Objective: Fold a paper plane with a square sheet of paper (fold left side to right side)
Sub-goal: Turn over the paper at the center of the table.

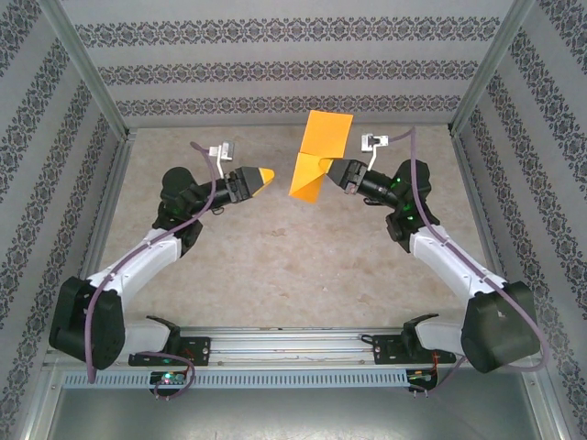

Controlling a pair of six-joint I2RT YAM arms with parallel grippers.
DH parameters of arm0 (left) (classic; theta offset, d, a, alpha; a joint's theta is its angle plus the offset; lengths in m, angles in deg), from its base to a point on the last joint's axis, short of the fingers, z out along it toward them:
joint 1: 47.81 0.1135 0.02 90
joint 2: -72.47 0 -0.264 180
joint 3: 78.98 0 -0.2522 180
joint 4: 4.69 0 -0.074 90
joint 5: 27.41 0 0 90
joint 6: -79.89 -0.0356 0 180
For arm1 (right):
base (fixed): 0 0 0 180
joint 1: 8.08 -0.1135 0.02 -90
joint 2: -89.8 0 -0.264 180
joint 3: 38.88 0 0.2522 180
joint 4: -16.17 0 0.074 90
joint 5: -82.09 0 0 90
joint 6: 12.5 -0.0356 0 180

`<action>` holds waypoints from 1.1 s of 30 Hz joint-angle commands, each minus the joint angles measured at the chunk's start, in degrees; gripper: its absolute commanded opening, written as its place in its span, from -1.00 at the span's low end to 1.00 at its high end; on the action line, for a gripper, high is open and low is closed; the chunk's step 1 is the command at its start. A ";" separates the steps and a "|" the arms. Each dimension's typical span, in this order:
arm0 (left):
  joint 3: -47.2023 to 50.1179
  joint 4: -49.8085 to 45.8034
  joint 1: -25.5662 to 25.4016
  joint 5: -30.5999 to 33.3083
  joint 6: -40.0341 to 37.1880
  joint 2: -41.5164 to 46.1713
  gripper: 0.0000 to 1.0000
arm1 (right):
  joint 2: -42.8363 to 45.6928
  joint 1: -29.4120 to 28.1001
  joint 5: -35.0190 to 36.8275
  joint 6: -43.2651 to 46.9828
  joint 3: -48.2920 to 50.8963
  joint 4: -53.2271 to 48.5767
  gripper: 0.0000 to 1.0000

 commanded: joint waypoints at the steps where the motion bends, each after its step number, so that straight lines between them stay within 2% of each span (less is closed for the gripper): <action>1: -2.17 5.93 -1.91 -1.31 1.42 -2.03 0.78 | -0.99 -1.11 -1.23 -1.78 -2.13 5.34 -1.00; 5: -3.43 6.29 -3.79 -1.18 1.44 -4.39 0.76 | -1.98 -2.18 -1.37 -2.48 -2.65 6.08 -1.00; 16: -3.42 11.31 -5.16 -1.82 4.03 -6.87 0.36 | -4.28 -4.67 -1.32 -3.16 -2.74 6.09 -1.00; 24: -2.78 7.04 -5.10 -1.43 1.36 -5.21 -0.08 | -4.66 -4.85 -1.31 -3.30 -2.74 6.09 -1.00; 28: -2.43 5.24 -5.16 -0.87 0.33 -4.74 -0.34 | -4.37 -4.85 -1.38 -3.17 -2.57 6.00 -0.88; 31: -2.23 5.08 -5.10 -0.85 0.33 -4.80 -0.64 | -3.96 -4.74 -1.38 -2.96 -2.18 5.66 -0.76; 33: -2.16 4.39 -5.10 -0.89 0.12 -4.82 -0.72 | -3.60 -4.53 -1.41 -2.46 -1.80 5.03 -0.66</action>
